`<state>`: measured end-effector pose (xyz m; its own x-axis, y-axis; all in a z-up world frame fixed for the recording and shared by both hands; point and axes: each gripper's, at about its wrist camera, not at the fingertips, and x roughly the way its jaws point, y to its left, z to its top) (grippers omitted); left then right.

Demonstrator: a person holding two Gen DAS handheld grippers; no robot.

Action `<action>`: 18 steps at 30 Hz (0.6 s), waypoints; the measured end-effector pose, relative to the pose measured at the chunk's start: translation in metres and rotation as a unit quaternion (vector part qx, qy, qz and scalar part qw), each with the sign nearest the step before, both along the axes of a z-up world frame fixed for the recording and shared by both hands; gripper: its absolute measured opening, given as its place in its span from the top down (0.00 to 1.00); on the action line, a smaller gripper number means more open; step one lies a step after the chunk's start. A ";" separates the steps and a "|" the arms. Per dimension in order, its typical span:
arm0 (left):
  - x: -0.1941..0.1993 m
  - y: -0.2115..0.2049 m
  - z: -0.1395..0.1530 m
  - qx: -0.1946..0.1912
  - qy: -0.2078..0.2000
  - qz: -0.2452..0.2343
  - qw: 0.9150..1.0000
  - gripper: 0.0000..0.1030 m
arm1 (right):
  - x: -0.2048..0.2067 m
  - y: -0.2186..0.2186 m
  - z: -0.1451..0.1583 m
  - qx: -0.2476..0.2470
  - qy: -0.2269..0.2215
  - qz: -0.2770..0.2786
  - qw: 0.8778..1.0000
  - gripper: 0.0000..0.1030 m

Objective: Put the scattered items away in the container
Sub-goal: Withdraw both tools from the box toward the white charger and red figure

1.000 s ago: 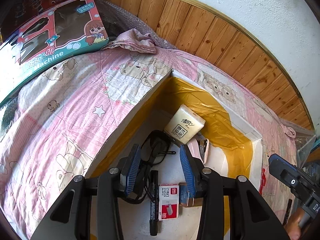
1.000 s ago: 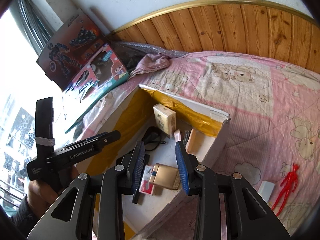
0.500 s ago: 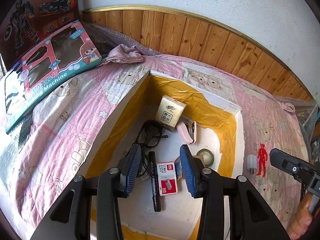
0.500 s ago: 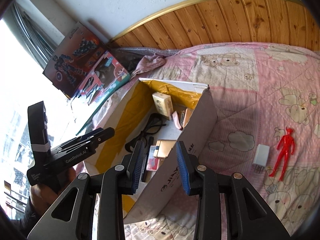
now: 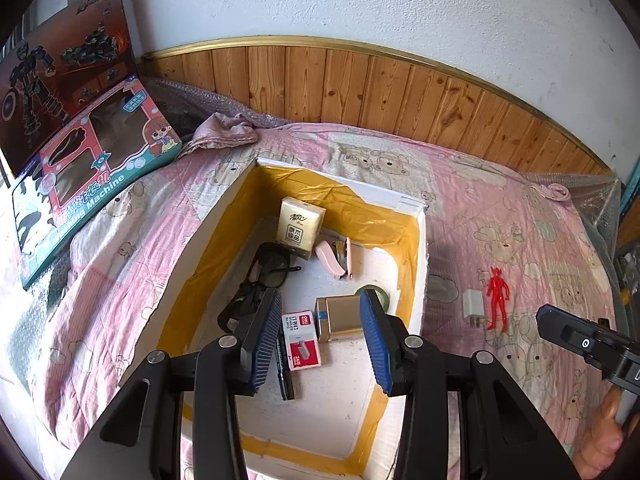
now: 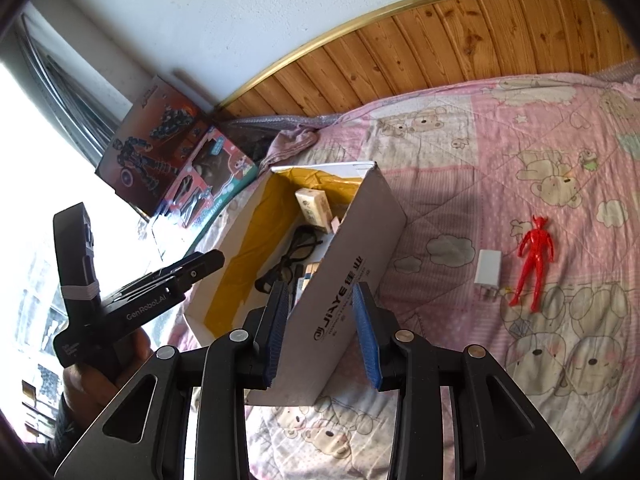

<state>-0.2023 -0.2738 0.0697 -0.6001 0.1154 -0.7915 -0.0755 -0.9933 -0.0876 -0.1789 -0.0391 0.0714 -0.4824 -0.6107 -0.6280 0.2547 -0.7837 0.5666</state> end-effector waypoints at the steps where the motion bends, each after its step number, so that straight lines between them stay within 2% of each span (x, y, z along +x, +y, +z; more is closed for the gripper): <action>1: 0.003 0.003 0.001 0.000 0.000 -0.003 1.000 0.59 | 0.004 0.004 0.000 -0.003 -0.001 -0.003 1.000 0.64; 18: 0.054 0.056 0.013 0.000 -0.001 -0.067 0.998 0.59 | 0.062 0.056 -0.011 -0.049 -0.013 -0.048 0.998 0.64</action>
<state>-0.1488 -0.2174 0.0826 -0.5783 0.1958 -0.7920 -0.2083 -0.9740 -0.0887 -0.1165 0.0166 0.0609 -0.5263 -0.6207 -0.5812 0.1648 -0.7450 0.6464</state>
